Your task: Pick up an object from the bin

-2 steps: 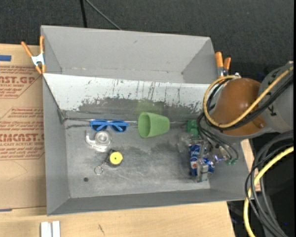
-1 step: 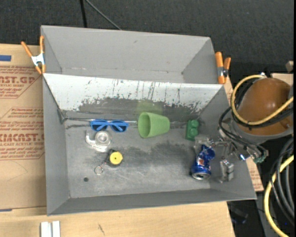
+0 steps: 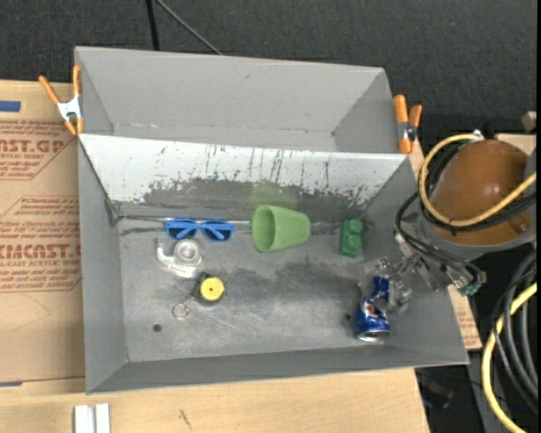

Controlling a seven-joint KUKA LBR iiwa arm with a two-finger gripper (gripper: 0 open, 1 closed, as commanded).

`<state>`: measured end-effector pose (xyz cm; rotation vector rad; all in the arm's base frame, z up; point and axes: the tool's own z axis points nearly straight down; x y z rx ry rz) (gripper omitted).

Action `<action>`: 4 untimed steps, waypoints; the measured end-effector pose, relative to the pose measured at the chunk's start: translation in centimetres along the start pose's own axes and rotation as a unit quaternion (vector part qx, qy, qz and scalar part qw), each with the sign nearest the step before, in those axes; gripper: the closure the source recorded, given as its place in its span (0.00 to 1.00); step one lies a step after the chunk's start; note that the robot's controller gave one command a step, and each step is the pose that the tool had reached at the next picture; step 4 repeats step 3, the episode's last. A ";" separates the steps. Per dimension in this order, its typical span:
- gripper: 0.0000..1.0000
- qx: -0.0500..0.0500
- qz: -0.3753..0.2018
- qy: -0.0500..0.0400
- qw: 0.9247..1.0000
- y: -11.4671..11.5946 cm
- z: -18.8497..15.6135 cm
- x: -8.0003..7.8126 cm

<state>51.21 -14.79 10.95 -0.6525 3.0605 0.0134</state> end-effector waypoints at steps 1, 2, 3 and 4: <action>1.00 0.006 0.007 0.002 1.000 -0.3 -11.3 -2.1; 1.00 0.002 0.094 0.007 0.996 -1.6 -4.0 -2.7; 1.00 0.007 0.086 0.001 0.996 1.0 -19.9 -2.4; 1.00 0.007 0.086 0.001 0.996 1.0 -19.9 -2.4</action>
Offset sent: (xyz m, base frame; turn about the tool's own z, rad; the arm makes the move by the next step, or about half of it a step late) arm 0.0163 0.0041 0.1091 0.0133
